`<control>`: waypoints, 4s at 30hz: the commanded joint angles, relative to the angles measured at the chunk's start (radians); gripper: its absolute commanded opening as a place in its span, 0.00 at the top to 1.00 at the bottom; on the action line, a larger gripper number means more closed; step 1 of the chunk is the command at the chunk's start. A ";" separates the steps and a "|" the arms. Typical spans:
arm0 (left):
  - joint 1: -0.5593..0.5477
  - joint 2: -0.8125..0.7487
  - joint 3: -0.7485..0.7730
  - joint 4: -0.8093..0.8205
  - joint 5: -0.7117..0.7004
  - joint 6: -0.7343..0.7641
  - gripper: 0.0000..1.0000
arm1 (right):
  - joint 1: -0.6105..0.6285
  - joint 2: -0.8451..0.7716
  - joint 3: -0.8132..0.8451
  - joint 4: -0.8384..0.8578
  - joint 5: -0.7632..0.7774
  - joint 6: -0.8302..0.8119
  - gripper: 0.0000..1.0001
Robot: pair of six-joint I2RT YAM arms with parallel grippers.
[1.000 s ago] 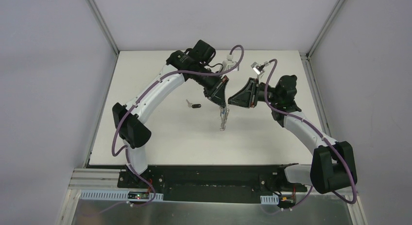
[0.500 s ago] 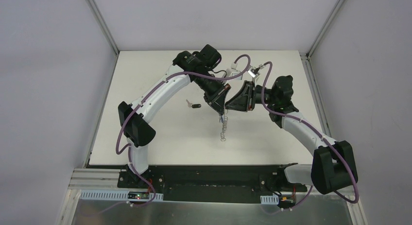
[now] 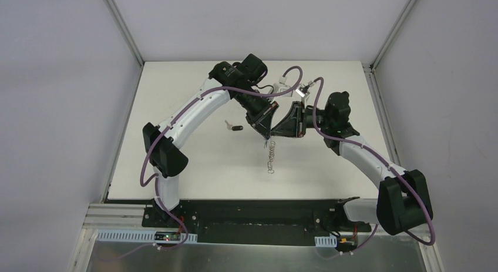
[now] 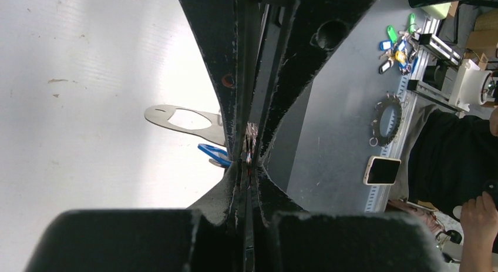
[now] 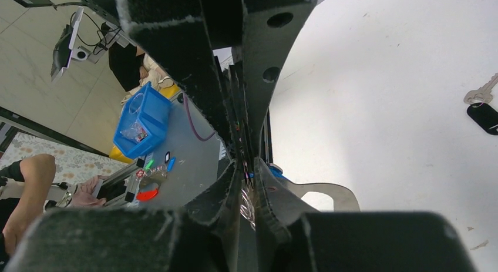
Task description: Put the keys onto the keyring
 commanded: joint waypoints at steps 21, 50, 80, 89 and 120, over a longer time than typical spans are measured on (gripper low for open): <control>0.051 -0.224 -0.273 0.384 0.056 0.002 0.78 | -0.033 0.010 0.053 0.161 0.109 0.207 1.00; 0.015 -0.201 -0.301 0.420 0.009 -0.033 0.85 | -0.064 0.022 0.042 0.115 0.226 0.214 1.00; -0.039 -0.177 -0.288 0.442 -0.148 -0.103 0.51 | -0.079 0.024 0.053 0.018 0.298 0.176 1.00; -0.023 -0.200 -0.323 0.491 -0.096 -0.184 0.36 | -0.102 0.019 0.045 0.017 0.284 0.155 1.00; 0.102 -0.227 -0.422 0.687 0.171 -0.212 0.47 | -0.125 -0.015 0.013 0.209 0.079 0.209 1.00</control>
